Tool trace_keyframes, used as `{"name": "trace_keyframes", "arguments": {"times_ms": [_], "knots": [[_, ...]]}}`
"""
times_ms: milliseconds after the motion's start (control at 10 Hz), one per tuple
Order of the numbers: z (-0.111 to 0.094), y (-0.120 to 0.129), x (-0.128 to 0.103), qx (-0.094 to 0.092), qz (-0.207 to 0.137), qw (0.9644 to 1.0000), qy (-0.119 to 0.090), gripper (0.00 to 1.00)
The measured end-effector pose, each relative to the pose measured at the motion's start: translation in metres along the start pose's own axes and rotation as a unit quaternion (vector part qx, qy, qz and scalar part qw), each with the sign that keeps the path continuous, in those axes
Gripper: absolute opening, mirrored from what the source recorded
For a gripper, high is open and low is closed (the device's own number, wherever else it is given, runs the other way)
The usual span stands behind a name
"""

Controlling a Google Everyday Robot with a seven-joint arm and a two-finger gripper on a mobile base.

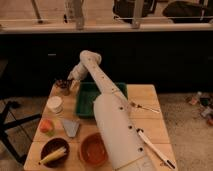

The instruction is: Place grapes in paper cup

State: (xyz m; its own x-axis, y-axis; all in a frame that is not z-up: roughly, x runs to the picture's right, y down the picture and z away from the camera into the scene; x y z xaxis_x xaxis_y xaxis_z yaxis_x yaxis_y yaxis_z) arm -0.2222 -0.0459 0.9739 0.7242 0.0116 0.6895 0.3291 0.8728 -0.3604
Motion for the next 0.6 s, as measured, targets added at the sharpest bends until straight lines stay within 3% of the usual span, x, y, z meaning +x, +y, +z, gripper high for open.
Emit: {"name": "trace_keyframes", "arguments": {"times_ms": [200,400,600], "knots": [[-0.0022,0.0005,-0.0003,0.003,0.000,1.0000,-0.003,0.19],[-0.0038,0.0010,-0.0006,0.005,0.000,1.0000,-0.006,0.02],[-0.0054,0.0008,-0.0016,0.006,-0.001,0.9999,-0.009,0.00]]}}
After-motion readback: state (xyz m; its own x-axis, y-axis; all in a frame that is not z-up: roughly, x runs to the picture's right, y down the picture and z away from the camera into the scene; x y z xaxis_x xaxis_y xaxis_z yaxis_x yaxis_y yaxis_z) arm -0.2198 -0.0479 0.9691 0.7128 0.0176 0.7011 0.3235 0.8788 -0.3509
